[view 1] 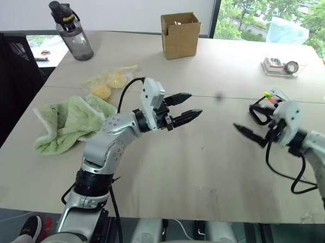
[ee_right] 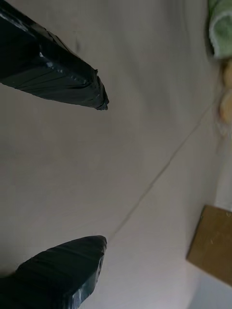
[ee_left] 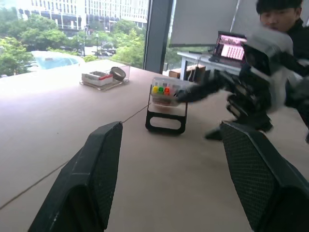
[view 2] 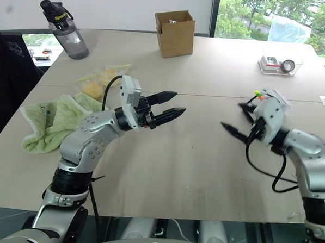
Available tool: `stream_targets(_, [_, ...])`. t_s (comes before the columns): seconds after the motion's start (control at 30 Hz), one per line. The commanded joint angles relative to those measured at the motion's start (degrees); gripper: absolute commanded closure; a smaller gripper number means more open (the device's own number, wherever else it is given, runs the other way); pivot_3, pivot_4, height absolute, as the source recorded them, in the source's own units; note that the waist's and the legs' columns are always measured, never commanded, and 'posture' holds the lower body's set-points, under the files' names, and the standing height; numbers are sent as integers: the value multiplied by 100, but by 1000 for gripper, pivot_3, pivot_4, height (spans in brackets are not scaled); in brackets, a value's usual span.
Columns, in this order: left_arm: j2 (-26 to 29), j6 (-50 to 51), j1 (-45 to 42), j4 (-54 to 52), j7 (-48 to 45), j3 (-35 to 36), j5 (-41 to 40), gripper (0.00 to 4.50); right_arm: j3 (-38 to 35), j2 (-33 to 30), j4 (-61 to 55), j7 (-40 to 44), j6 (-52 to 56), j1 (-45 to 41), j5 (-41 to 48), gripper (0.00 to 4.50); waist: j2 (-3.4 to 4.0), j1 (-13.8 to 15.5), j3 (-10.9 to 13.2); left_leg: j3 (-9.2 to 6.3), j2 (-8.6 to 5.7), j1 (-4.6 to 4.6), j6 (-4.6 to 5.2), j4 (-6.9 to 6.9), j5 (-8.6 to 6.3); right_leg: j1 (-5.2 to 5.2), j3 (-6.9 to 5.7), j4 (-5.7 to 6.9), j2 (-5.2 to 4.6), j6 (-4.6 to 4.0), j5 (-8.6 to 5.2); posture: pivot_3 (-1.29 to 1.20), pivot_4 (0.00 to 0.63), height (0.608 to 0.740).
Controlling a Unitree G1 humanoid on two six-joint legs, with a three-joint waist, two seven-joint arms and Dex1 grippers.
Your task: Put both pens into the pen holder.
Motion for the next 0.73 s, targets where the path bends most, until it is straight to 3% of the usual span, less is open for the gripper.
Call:
stream_targets(0.03, [168,-232,580,-21,-27,2,243,1207,6,223,70,65,-555,485,-91,41,1,-8,0,0,0,0,12,0,-7,-1,0,2,6,0,0,0,150,736])
stream_targets(0.23, [648,-438,1918,-372,145,275,614,1207,-144,176,575,339,-1311,1255,-326,41,3,-1,0,1,0,6,15,0,-9,2,1,3,4,-1,-1,0,150,736])
stream_targets(0.4, [988,-609,2981,-884,14,560,546,1207,-517,120,704,619,-1492,1662,18,41,5,13,-1,1,4,17,17,-1,-11,11,1,2,-24,-3,-2,0,150,736])
stream_targets(0.57, [1036,-690,3402,-1085,104,775,511,1207,-906,177,714,996,-1803,2092,402,41,12,19,4,-2,5,78,25,-7,-17,77,-6,-13,-29,-23,-16,0,150,736])
stream_targets(0.73, [1119,-980,3484,-966,16,725,751,1207,-904,188,867,945,-1971,2169,249,41,12,3,3,5,4,82,26,-7,-17,77,-3,-12,-31,-24,-15,0,150,736])
